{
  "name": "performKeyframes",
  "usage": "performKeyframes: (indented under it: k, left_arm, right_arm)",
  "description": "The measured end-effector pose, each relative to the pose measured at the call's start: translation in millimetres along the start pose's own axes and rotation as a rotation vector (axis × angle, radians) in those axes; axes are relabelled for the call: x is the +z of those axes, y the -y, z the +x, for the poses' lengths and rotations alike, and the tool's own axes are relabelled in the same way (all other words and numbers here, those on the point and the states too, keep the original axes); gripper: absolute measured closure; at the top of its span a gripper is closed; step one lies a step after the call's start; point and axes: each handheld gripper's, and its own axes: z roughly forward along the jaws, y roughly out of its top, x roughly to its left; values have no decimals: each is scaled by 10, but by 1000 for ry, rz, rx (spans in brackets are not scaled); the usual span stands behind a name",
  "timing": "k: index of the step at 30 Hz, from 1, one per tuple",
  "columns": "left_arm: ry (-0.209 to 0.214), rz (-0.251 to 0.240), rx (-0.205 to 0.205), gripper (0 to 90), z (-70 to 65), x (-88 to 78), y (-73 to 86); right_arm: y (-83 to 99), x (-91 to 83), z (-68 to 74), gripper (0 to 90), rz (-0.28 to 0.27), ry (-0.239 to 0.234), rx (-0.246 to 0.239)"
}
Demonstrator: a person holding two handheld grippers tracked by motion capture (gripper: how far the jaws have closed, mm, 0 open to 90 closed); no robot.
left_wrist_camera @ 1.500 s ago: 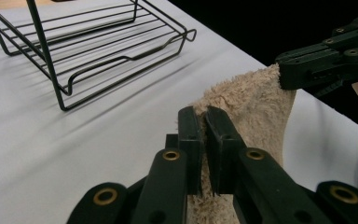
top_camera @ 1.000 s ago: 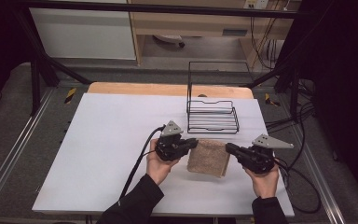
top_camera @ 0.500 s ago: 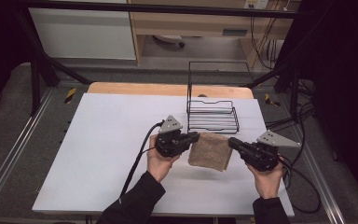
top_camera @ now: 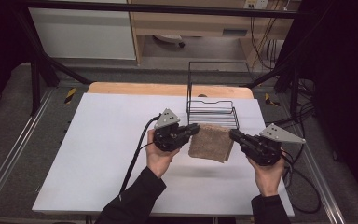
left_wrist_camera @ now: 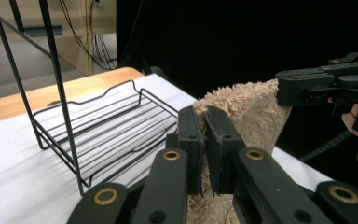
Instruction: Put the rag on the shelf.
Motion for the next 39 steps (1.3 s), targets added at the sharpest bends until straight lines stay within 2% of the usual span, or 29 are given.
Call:
performKeyframes:
  k: [10, 27, 39]
  left_arm:
    - [2, -67, 26, 846, -55, 1, -187]
    - [-4, -125, 49, 846, -66, -12, -437]
    - [-6, -173, 40, 846, -52, 4, -611]
  right_arm:
    - [-177, -73, -29, 858, -73, 26, -6]
    - [-411, -133, -37, 857, -146, 42, -25]
    - [-604, -127, -63, 858, -189, 62, -35]
